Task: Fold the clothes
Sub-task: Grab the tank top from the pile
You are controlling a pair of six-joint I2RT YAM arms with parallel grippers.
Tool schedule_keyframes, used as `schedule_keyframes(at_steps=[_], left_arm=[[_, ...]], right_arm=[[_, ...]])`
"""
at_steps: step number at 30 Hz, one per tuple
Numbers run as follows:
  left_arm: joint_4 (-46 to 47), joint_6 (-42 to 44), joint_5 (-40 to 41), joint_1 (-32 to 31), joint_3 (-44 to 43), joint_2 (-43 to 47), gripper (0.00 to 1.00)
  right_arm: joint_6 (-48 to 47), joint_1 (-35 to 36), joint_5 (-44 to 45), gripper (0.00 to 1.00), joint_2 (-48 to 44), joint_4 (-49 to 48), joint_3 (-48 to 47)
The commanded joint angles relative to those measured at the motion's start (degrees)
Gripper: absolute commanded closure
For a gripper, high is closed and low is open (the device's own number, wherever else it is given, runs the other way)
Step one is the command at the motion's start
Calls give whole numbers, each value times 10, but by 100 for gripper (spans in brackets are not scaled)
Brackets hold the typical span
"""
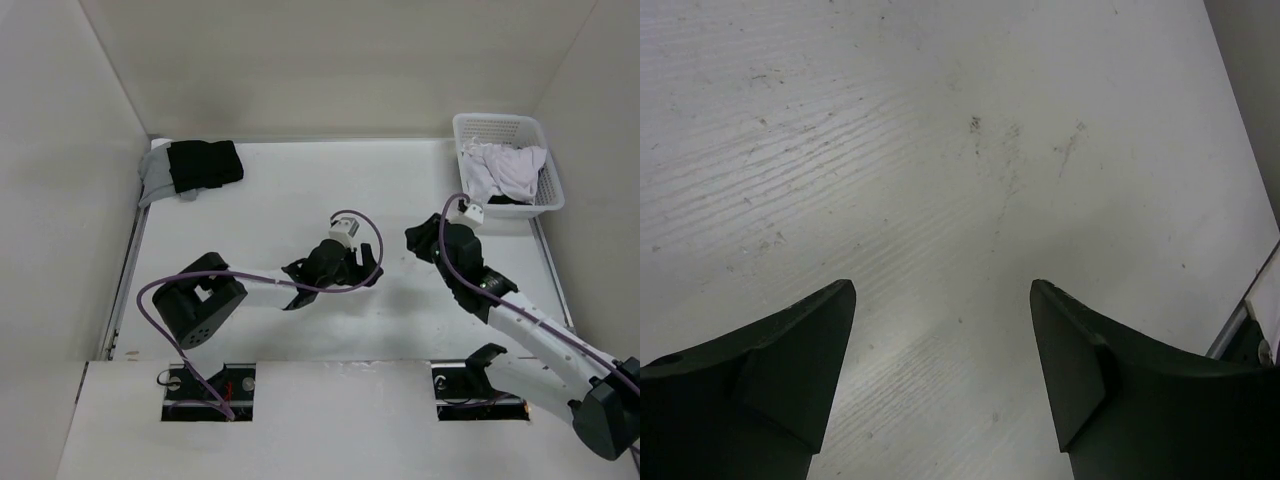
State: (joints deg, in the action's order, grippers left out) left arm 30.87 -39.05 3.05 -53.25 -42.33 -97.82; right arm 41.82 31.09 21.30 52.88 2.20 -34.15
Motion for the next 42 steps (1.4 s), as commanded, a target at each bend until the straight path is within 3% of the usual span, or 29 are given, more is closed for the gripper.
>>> schedule_keyframes(at_steps=[1, 4, 8, 10, 12, 14, 16, 20, 23, 26, 37, 42], left_arm=[[39, 11, 4, 5, -1, 19, 26], [41, 10, -1, 5, 0, 21, 26], [45, 10, 4, 11, 16, 37, 26], [57, 10, 5, 14, 25, 43, 26], [72, 10, 5, 14, 36, 50, 27], [81, 10, 6, 14, 40, 53, 27], [85, 10, 6, 13, 44, 55, 30], [89, 16, 4, 12, 48, 61, 32], [89, 12, 0, 16, 49, 58, 32], [89, 10, -1, 17, 49, 57, 32], [96, 9, -1, 19, 49, 53, 32], [98, 5, -2, 23, 50, 50, 32]], right_arm=[[-7, -18, 15, 52, 27, -31, -42], [-13, -39, 8, 52, 52, -52, -67], [-46, -92, 5, 88, 97, -90, -105], [-50, -130, 0, 97, 114, -90, -129], [-68, -182, 4, 98, 142, -86, -165], [-78, -250, 16, 96, 188, -73, -216], [-68, -331, 23, 86, 263, -61, -279], [-68, -401, 2, 54, 387, -46, -377], [-55, -438, -21, 48, 465, -5, -447], [-51, -470, -39, 48, 531, 19, -501], [-68, -504, -20, 52, 630, 49, -572], [-44, -508, -59, 60, 649, 62, -575]])
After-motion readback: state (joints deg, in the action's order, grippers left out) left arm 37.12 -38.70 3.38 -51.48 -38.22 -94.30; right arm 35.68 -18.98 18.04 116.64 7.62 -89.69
